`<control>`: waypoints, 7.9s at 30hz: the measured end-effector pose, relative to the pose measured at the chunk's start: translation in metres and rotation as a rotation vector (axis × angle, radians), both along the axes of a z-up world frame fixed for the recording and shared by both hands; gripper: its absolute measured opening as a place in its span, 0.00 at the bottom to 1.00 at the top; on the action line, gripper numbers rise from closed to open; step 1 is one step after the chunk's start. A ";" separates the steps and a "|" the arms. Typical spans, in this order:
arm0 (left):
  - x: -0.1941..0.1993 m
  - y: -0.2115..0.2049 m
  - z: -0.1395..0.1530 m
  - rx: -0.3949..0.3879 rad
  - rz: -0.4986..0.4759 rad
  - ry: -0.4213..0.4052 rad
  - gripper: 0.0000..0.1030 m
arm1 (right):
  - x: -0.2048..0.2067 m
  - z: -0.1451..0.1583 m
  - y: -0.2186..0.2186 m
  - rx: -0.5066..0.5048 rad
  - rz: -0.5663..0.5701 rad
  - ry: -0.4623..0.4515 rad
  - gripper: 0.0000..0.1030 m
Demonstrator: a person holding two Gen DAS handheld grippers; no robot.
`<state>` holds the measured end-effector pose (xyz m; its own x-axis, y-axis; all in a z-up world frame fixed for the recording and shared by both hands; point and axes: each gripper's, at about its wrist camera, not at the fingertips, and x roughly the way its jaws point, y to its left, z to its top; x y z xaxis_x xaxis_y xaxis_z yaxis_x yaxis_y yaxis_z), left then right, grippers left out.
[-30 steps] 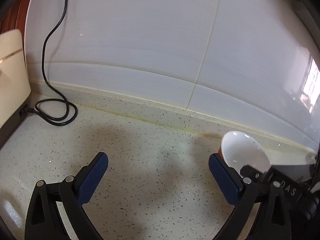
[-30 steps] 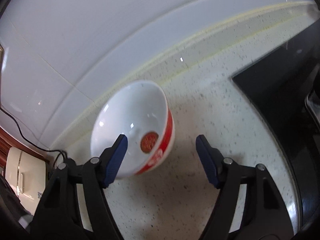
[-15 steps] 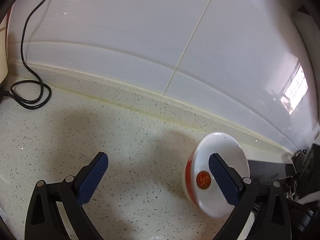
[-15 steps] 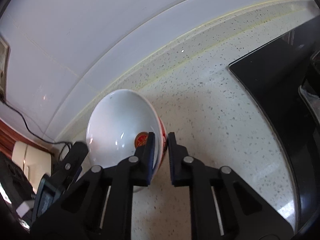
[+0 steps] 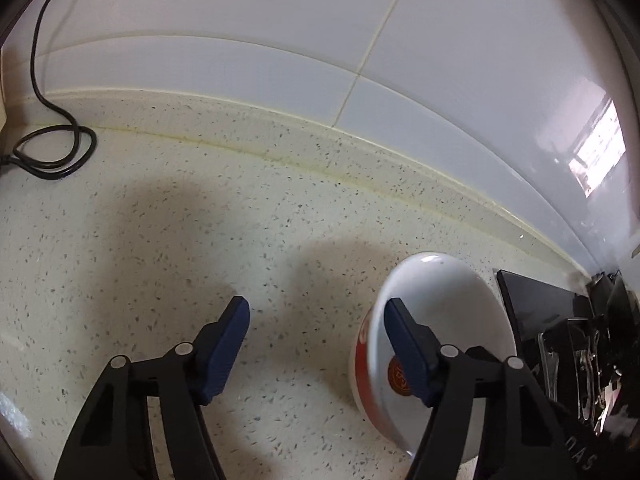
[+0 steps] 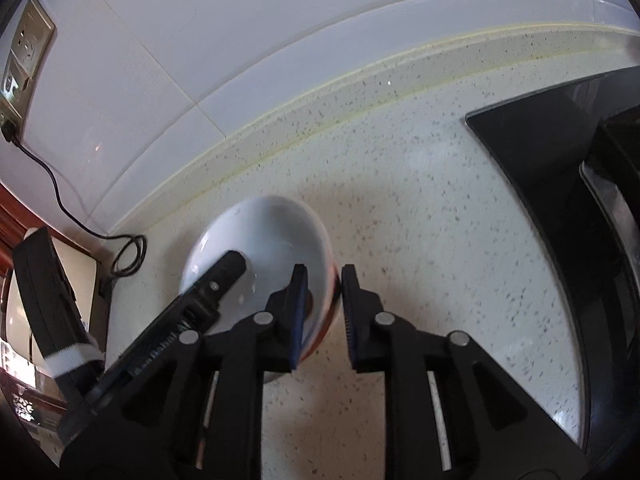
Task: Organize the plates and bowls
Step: 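Grasp the red-rimmed bowl rim with both grippers, then carry the red-rimmed bowl with both grippers over the nested bowls, then lower the red-rimmed bowl into the flower-pattern bowl, then open both grippers to release the red-rimmed bowl, then grasp the rim of the three nested bowls with both grippers and lift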
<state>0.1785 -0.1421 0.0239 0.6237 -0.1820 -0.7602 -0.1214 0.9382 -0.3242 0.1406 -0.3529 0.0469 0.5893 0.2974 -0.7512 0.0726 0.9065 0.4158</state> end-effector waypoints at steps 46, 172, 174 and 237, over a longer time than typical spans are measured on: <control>-0.089 0.029 0.040 0.049 0.062 -0.089 0.16 | -0.042 0.020 0.061 0.024 0.178 -0.099 0.13; -0.242 0.200 0.081 -0.034 -0.043 -0.072 0.33 | -0.209 0.037 0.231 -0.023 0.164 -0.127 0.19; -0.243 0.202 0.082 -0.032 -0.043 -0.080 0.34 | -0.211 0.040 0.233 -0.054 0.157 -0.143 0.21; -0.193 0.223 0.028 -0.281 -0.030 0.120 0.85 | -0.185 -0.042 0.232 0.341 0.122 0.028 0.81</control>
<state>-0.0142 0.0809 0.0521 0.5242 -0.4121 -0.7453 -0.1483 0.8176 -0.5564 -0.0445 -0.1213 0.0047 0.5145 0.6004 -0.6122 -0.0121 0.7190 0.6950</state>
